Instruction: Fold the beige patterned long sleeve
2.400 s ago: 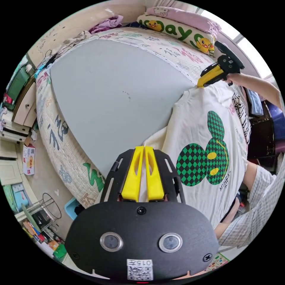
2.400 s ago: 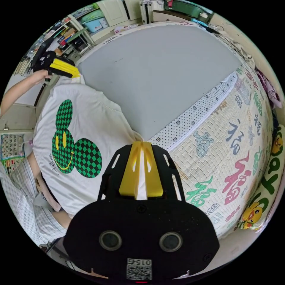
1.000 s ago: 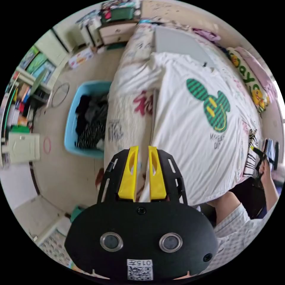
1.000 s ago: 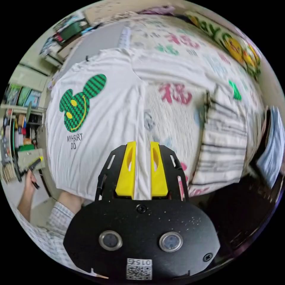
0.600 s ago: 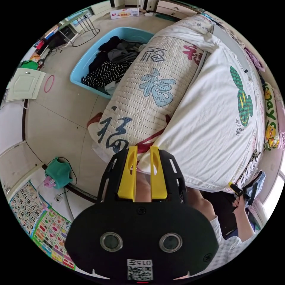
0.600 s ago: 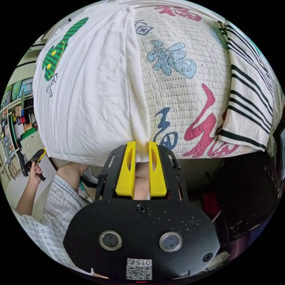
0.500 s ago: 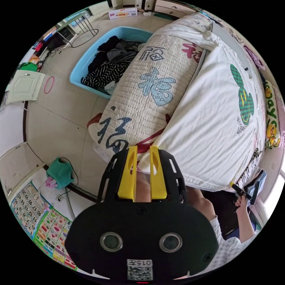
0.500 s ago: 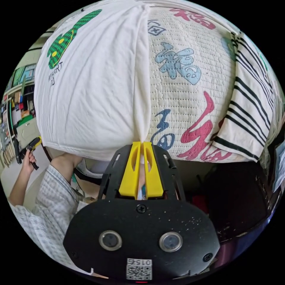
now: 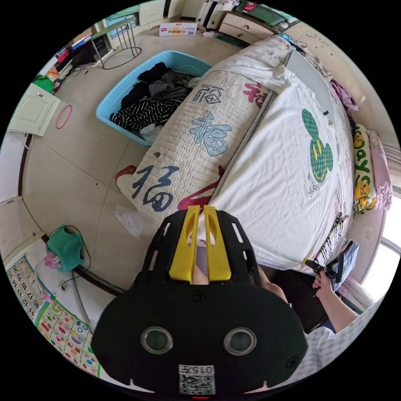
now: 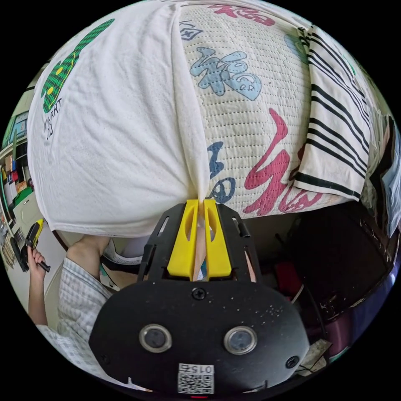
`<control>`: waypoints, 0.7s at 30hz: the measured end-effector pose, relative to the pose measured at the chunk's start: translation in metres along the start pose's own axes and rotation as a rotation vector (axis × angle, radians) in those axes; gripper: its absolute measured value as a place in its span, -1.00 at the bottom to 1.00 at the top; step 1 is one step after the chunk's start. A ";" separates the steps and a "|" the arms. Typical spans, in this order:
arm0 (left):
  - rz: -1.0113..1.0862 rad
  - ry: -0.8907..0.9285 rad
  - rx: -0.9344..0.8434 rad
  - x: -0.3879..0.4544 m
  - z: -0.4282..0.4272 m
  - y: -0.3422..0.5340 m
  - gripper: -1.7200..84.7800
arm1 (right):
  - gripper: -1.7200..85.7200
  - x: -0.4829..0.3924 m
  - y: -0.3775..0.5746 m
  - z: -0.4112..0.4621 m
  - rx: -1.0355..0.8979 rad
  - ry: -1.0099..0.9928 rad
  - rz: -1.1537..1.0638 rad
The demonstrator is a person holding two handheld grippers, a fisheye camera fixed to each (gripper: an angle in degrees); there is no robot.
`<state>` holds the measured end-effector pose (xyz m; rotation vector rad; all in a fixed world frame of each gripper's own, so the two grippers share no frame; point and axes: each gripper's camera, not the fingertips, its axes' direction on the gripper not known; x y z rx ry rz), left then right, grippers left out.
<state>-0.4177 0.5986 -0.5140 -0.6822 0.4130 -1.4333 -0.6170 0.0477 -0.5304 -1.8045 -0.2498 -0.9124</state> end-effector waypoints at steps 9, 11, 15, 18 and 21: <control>-0.003 0.058 -0.082 -0.023 0.031 -0.008 -0.95 | -0.94 -0.049 -0.009 0.004 0.008 -0.058 -0.009; 0.012 -0.001 -0.053 -0.022 0.028 -0.006 -0.96 | -0.95 -0.067 -0.018 0.007 -0.028 -0.042 -0.058; 0.060 -0.121 -0.113 -0.012 0.064 -0.009 -0.97 | -0.95 -0.094 -0.029 0.016 -0.046 -0.027 -0.092; 0.127 -0.242 -0.096 0.006 0.093 -0.008 -0.97 | -0.95 -0.109 -0.034 0.025 -0.026 -0.059 -0.071; 0.173 -0.365 -0.056 0.021 0.113 0.001 -0.97 | -0.95 -0.131 -0.033 0.034 0.007 -0.047 -0.094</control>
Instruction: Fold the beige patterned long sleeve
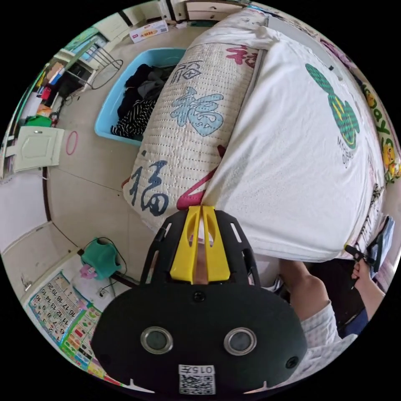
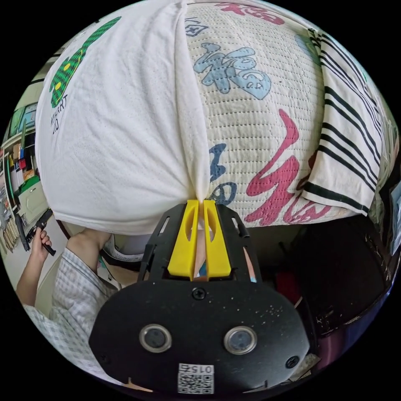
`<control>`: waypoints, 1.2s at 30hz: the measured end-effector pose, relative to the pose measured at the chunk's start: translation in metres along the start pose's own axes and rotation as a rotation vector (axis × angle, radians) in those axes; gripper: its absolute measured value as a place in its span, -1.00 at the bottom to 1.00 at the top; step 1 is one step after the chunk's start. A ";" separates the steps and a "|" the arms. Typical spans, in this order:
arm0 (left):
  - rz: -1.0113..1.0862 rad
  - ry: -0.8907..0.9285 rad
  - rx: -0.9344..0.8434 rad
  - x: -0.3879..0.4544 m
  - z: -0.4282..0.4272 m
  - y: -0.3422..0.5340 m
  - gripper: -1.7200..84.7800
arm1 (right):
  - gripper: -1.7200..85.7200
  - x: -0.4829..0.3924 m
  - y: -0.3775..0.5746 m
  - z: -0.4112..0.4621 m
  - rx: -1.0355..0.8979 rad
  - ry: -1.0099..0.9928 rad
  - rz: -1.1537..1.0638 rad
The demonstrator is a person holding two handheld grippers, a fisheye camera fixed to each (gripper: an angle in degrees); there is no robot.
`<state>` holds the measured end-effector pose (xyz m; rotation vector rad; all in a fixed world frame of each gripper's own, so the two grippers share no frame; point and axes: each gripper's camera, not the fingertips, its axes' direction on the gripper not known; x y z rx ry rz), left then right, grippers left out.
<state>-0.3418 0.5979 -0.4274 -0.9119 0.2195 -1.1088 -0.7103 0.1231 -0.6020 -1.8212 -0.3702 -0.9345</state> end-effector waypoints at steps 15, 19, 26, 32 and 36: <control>0.179 0.067 -0.080 -0.018 0.109 -0.023 -0.97 | -0.95 -0.134 -0.008 0.092 0.171 0.311 0.041; 0.068 0.126 -0.052 -0.034 0.139 -0.018 -0.97 | -0.95 -0.141 -0.020 0.126 0.157 0.285 0.010; 0.042 0.241 -0.239 -0.069 0.195 -0.043 -0.97 | -0.92 -0.117 -0.052 0.187 0.069 0.071 0.039; 0.098 -0.070 -0.304 -0.091 0.190 -0.031 -0.95 | -0.81 -0.054 -0.046 0.240 0.065 -0.122 0.127; 0.180 -0.053 -0.196 -0.028 0.181 -0.056 -0.94 | -0.81 0.003 -0.037 0.248 0.166 -0.086 0.202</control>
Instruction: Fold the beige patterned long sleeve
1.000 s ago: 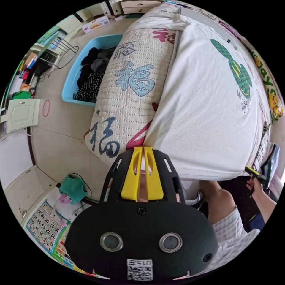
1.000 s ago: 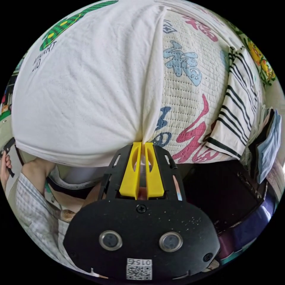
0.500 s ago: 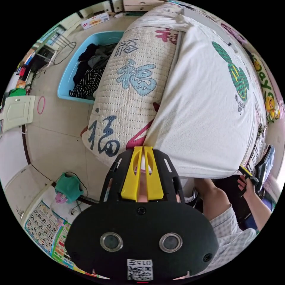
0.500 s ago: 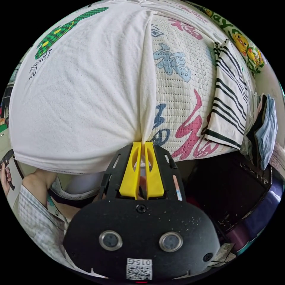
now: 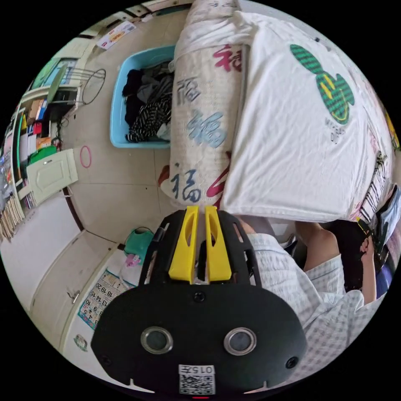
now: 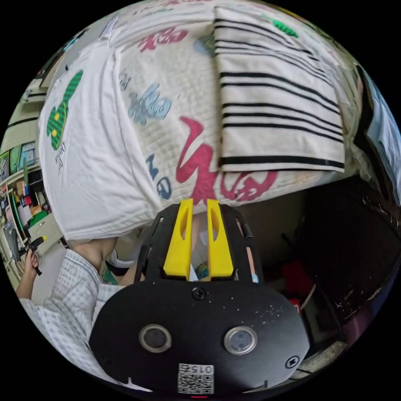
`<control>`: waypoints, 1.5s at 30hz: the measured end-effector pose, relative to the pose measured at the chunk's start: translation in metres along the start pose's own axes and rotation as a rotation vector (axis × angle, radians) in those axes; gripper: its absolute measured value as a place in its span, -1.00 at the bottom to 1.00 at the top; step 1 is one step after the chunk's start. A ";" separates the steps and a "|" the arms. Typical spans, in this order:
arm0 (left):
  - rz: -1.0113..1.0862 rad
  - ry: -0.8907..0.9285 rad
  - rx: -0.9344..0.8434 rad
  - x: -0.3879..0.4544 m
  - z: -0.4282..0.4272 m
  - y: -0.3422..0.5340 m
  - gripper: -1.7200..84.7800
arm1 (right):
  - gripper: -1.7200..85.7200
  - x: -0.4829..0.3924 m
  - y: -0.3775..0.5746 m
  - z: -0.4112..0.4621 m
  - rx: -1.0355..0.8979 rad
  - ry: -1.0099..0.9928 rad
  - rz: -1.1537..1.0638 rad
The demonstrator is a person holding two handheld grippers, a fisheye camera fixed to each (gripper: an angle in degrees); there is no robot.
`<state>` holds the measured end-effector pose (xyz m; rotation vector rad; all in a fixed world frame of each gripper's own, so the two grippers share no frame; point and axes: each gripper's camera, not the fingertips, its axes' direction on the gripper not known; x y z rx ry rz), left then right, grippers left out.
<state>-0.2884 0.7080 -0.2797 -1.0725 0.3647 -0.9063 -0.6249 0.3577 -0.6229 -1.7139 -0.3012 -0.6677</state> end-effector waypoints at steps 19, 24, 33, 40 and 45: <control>0.820 0.342 0.439 0.685 0.040 -0.183 -0.84 | -0.71 0.251 -0.401 0.102 0.371 -0.189 -0.349; 0.761 0.130 0.379 0.678 0.109 -0.215 -0.85 | -0.91 0.271 -0.448 0.163 0.254 -0.422 -0.465; 0.556 0.071 0.363 0.627 0.183 -0.251 -0.85 | -0.94 0.328 -0.541 0.195 0.328 -0.675 -0.127; 0.569 0.084 0.348 0.623 0.206 -0.253 -0.85 | -0.82 0.338 -0.564 0.230 0.318 -0.548 -0.074; 0.552 0.194 0.373 0.602 0.199 -0.248 -0.85 | -0.65 0.373 -0.559 0.253 0.292 -0.581 -0.061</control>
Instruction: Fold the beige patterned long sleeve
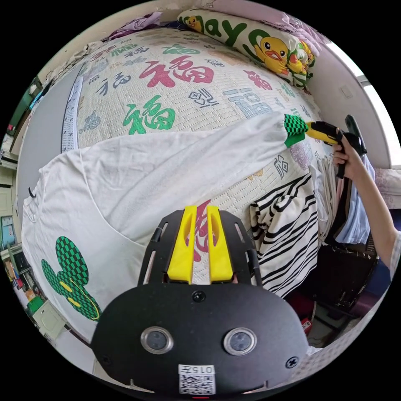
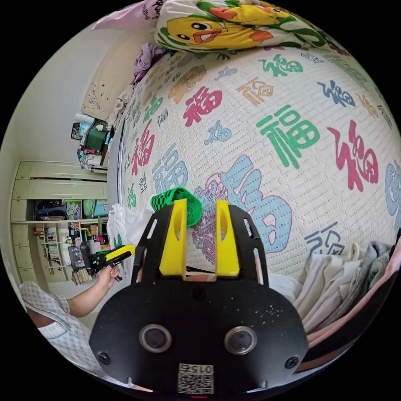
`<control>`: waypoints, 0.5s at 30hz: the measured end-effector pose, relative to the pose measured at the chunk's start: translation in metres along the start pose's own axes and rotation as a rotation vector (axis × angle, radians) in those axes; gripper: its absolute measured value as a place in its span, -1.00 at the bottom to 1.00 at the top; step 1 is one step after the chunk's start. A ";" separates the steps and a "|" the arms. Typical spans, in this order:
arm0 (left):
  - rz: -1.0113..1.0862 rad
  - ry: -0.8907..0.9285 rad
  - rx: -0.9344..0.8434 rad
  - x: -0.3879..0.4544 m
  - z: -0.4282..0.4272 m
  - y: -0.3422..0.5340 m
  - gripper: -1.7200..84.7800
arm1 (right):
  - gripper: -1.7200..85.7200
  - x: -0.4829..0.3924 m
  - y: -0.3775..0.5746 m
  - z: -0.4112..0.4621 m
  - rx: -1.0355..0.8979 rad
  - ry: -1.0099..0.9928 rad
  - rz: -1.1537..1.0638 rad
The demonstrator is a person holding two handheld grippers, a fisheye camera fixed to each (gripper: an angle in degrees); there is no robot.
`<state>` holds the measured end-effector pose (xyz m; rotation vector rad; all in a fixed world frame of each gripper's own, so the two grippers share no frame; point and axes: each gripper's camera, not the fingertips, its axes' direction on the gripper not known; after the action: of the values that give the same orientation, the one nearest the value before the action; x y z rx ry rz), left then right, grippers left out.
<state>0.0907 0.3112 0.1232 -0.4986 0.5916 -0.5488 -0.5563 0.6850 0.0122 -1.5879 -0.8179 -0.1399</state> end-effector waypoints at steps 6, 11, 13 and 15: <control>-0.123 0.093 0.022 -0.029 -0.014 0.008 -0.85 | -0.39 0.001 -0.016 0.022 -0.092 -0.083 0.022; -0.170 0.174 0.065 -0.047 -0.045 0.013 -0.85 | -0.60 0.013 -0.011 0.004 -0.077 -0.351 0.038; -0.173 0.190 0.070 -0.053 -0.056 0.016 -0.85 | -0.72 0.017 -0.014 0.004 -0.083 -0.360 0.065; -0.187 0.202 0.068 -0.064 -0.071 0.022 -0.86 | -0.82 0.016 -0.016 0.000 -0.062 -0.372 0.093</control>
<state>0.0086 0.3467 0.0839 -0.4392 0.7203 -0.8006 -0.5538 0.6913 0.0342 -1.7335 -1.0309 0.2053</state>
